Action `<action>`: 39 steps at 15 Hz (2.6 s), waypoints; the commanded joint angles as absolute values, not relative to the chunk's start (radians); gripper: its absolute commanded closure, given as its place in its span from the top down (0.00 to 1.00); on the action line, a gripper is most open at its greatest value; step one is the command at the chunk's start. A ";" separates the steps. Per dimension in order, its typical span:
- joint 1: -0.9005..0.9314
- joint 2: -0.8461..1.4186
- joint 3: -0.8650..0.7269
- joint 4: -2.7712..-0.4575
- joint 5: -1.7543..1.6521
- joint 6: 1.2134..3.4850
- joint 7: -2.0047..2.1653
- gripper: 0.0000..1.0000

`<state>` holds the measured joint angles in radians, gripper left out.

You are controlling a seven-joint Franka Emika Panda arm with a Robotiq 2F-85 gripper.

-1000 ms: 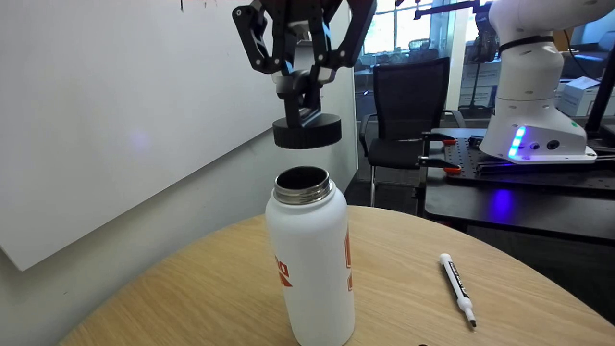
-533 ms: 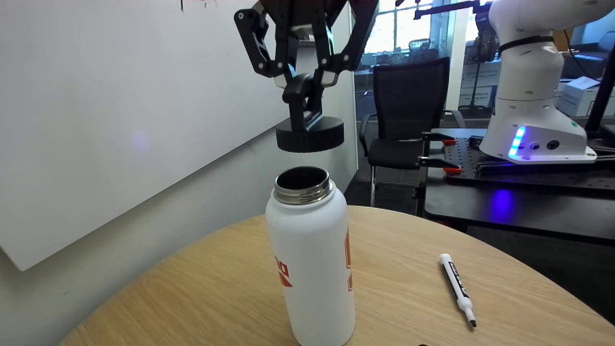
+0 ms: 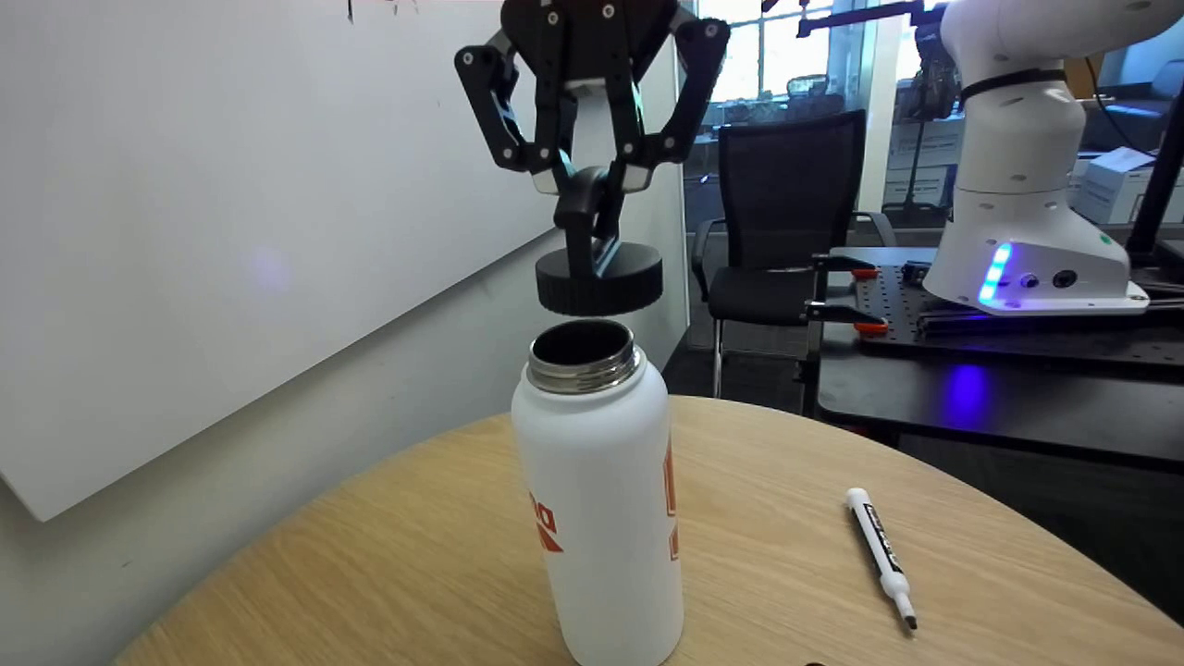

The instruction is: Pick up the black lid and put it on top of the white bottle

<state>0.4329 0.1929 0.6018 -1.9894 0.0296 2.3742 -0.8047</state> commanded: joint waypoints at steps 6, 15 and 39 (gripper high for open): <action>0.448 0.222 0.598 -1.969 -0.032 2.388 -0.868 0.04; 0.447 0.237 0.602 -1.950 -0.040 2.386 -0.961 0.04; 0.494 0.314 0.587 -1.823 -0.074 2.289 -1.034 0.04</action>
<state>0.4807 0.3345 0.6019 -1.8337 -0.0478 2.3390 -1.0719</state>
